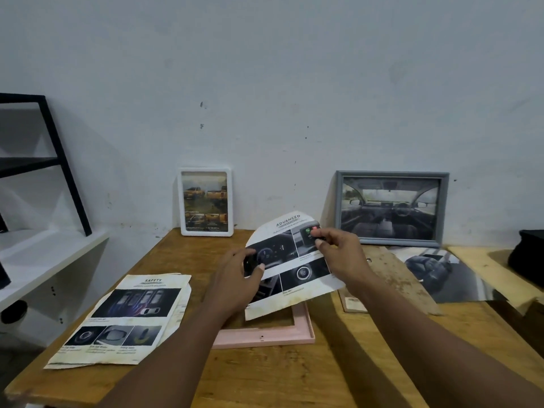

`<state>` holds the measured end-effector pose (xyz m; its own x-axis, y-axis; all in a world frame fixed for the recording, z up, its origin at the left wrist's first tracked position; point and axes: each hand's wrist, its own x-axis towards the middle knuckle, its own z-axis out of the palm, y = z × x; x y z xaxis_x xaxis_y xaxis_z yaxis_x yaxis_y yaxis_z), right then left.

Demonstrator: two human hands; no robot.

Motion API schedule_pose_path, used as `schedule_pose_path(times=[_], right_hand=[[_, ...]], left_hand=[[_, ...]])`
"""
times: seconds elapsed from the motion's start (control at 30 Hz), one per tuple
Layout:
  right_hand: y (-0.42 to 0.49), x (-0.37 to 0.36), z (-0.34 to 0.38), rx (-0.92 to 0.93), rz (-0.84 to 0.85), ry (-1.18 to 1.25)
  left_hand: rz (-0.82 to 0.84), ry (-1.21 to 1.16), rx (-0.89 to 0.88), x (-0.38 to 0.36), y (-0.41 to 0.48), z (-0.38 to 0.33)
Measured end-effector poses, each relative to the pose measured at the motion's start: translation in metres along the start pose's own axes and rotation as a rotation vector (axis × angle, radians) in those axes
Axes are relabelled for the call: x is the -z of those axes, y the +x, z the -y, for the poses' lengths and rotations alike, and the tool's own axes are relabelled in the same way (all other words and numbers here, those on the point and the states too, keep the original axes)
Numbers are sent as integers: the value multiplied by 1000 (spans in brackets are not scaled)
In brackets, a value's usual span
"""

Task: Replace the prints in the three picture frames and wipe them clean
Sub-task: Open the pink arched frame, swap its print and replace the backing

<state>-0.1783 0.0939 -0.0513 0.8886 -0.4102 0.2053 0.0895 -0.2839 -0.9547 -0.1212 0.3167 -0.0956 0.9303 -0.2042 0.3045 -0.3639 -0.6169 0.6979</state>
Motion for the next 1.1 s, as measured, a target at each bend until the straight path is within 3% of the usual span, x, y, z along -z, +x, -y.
schedule_pose_path(times=[0.2, 0.57, 0.77, 0.87, 0.97, 1.1], right_hand=[[10, 85, 7, -25, -67, 105], [27, 248, -32, -108, -201, -289], [55, 284, -76, -206, -145, -499], [70, 287, -100, -220, -113, -592], [77, 281, -123, -224, 24, -784], [74, 268, -142, -211, 59, -944]], left_hand=[[69, -467, 101, -38, 20, -65], [282, -451, -34, -158, 42, -180], [376, -252, -120, -223, 51, -189], [395, -16, -224, -241, 57, -181], [403, 254, -322, -250, 57, -173], [351, 422, -372, -247, 51, -168]])
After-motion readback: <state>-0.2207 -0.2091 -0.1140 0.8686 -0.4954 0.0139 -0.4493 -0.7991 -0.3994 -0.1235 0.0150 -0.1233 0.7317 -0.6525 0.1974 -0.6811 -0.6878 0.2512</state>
